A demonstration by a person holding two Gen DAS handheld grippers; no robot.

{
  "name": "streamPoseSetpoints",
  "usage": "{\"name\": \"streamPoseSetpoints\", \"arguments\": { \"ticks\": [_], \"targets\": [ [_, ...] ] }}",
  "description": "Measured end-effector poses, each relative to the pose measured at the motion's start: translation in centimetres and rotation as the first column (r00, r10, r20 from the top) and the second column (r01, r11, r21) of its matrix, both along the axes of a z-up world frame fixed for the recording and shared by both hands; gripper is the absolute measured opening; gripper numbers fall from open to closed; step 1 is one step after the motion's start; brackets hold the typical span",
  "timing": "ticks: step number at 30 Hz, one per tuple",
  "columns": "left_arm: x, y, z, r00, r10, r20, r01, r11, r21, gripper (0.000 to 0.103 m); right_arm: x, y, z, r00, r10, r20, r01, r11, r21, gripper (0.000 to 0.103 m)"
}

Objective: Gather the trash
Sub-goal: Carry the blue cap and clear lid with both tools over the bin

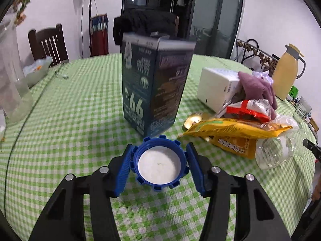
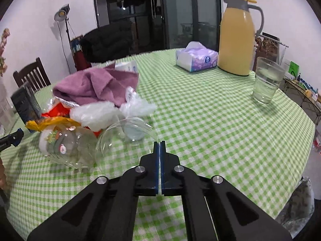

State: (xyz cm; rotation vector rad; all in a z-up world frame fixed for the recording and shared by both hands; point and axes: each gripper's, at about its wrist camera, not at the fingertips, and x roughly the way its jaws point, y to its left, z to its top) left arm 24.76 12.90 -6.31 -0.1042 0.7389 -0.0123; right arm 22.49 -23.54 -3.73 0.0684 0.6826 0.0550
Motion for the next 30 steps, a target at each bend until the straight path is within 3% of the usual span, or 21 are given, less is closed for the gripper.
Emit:
{"name": "streamPoseSetpoints", "arguments": {
  "ticks": [9,19,30],
  "targets": [
    [-2.2,-1.5,2.6,0.996,0.034,0.085,-0.036,0.999,0.022,0.051,-3.8,-4.9,2.0,0.997,-0.032,0.072,0.023,0.992,0.124,0.001],
    [-5.8,-10.1,9.9,0.971,-0.118,0.206,0.121,0.993,0.001,0.051,-6.3,-10.3,3.1,0.988,-0.080,0.131,0.048,0.971,0.233,0.001],
    [-8.0,-22.1,11.8,0.929,-0.292,0.226,0.288,0.956,0.049,0.051,-11.2,-18.8,3.8,0.965,-0.199,0.169,0.148,0.950,0.275,0.001]
  ]
}}
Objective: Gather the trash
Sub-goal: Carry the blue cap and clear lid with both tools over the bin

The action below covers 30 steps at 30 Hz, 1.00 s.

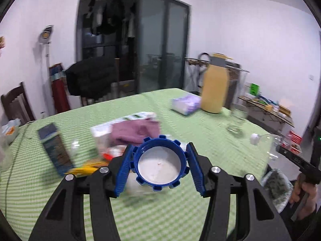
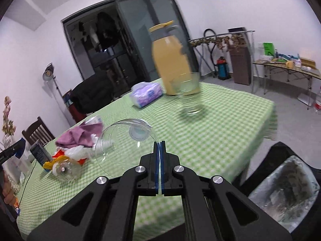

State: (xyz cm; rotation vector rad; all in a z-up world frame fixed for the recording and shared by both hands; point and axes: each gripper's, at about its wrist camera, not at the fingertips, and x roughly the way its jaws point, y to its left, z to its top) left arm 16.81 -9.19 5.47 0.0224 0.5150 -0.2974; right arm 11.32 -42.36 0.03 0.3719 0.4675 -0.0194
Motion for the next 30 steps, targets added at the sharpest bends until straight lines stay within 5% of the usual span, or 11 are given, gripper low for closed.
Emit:
{"name": "streamPoseSetpoints", "arguments": {
  "ticks": [8,15,27,30],
  "targets": [
    [-1.7,-10.3,-0.6,0.984,-0.176,-0.025,0.176,0.984,-0.002,0.051,-4.2,-7.8,-1.9,0.991,-0.136,-0.008,0.136,0.991,0.007,0.001],
    [-2.4,-19.8,-3.0,0.936,-0.334,-0.113,0.334,0.942,-0.019,0.051,-6.6,-15.6,-6.9,0.954,-0.278,-0.112,0.285,0.957,0.053,0.001],
    [-3.9,-32.4,-10.7,0.826,-0.485,-0.289,0.503,0.864,-0.014,0.051,-8.7,-22.7,-17.2,0.831,-0.367,-0.417,0.443,0.891,0.099,0.004],
    [-3.9,-34.4,-12.4,0.804,-0.496,-0.327,0.523,0.853,-0.010,0.051,-7.3,-22.2,-21.1,0.753,-0.247,-0.609,0.376,0.922,0.091,0.012]
  ]
}}
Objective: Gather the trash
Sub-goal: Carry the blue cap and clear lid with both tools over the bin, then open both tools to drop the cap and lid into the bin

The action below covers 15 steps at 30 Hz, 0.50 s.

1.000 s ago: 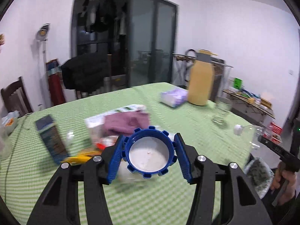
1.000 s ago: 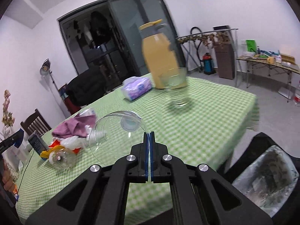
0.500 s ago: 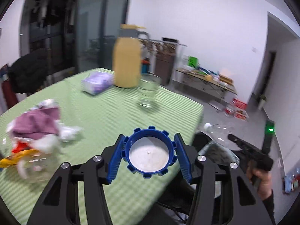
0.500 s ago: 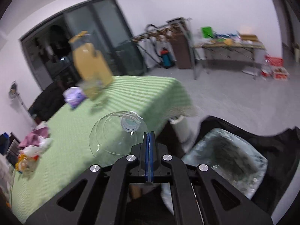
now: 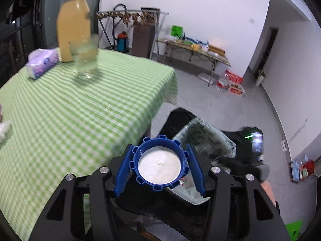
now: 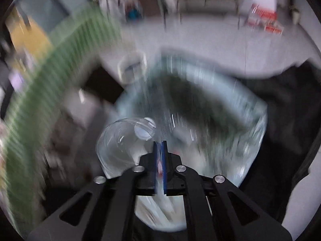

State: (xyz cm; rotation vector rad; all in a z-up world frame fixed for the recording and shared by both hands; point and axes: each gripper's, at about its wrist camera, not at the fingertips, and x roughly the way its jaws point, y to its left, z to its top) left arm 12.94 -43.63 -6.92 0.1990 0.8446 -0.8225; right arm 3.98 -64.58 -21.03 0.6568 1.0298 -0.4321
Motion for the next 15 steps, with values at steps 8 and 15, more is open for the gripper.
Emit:
{"name": "streamPoseSetpoints", "arguments": {
  "ticks": [8,15],
  "targets": [
    [-0.2,-3.7,-4.2,0.995,-0.053,-0.080,0.058,0.997,0.060,0.051,-1.4,-0.3,-1.5,0.998,-0.059,-0.035,0.061,0.996,0.067,0.056],
    [-0.3,-6.9,-9.5,0.977,-0.058,-0.204,0.082,0.991,0.110,0.052,-2.8,-1.8,-0.3,0.979,-0.195,0.056,0.194,0.981,0.029,0.059]
  ]
}}
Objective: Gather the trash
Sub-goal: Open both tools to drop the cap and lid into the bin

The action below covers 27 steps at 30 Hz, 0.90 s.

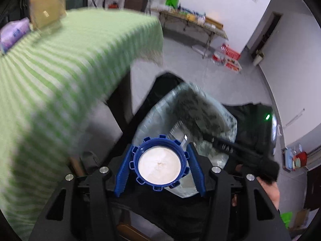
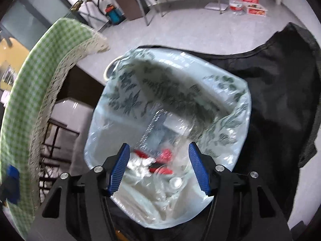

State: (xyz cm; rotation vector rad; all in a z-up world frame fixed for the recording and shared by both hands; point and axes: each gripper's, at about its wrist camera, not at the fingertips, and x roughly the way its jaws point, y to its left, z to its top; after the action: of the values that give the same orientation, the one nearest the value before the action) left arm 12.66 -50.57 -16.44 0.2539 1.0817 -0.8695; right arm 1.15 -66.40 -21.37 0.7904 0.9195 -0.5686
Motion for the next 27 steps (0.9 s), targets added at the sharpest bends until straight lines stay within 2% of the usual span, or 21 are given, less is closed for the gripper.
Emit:
{"name": "streamPoseSetpoints", "arguments": {
  "ticks": [3,5,7,12,17,18,19,27],
  "targets": [
    [-1.0,-1.9,-2.3,0.998,-0.055,-0.026,0.055,0.998,0.019,0.052,-0.6,-0.8,-0.5,0.999,-0.030,-0.010,0.030,1.000,0.003,0.059],
    [-1.4,-3.6,-4.3,0.996,-0.073,-0.045,0.076,0.996,0.057,0.052,-1.4,-1.0,-0.1,0.998,-0.067,-0.013,0.067,0.997,-0.026,0.059],
    [-1.5,-4.7,-5.8,0.994,-0.075,-0.074,0.081,0.993,0.081,0.052,-2.0,-1.3,0.4,0.995,-0.098,-0.002,0.098,0.994,-0.054,0.059],
    [-0.9,-7.0,-9.2,0.992,-0.066,-0.112,0.083,0.984,0.160,0.052,-2.7,-2.2,0.1,0.990,-0.142,0.015,0.142,0.989,-0.048,0.059],
    [-1.1,-7.4,-9.4,0.989,-0.088,-0.121,0.106,0.983,0.149,0.054,-2.6,-2.2,0.3,0.986,-0.164,0.024,0.165,0.984,-0.067,0.059],
    [-1.1,-7.4,-9.3,0.990,-0.085,-0.113,0.102,0.983,0.155,0.061,-2.5,-2.2,0.2,0.986,-0.164,0.022,0.165,0.984,-0.065,0.059],
    [-1.0,-7.2,-9.1,0.991,-0.080,-0.107,0.097,0.983,0.158,0.064,-2.5,-2.1,0.2,0.986,-0.162,0.021,0.163,0.985,-0.062,0.059],
    [-0.2,-6.6,-7.8,0.995,-0.058,-0.077,0.069,0.987,0.148,0.064,-2.2,-2.0,0.0,0.989,-0.150,0.004,0.150,0.986,-0.065,0.060]
  ]
}}
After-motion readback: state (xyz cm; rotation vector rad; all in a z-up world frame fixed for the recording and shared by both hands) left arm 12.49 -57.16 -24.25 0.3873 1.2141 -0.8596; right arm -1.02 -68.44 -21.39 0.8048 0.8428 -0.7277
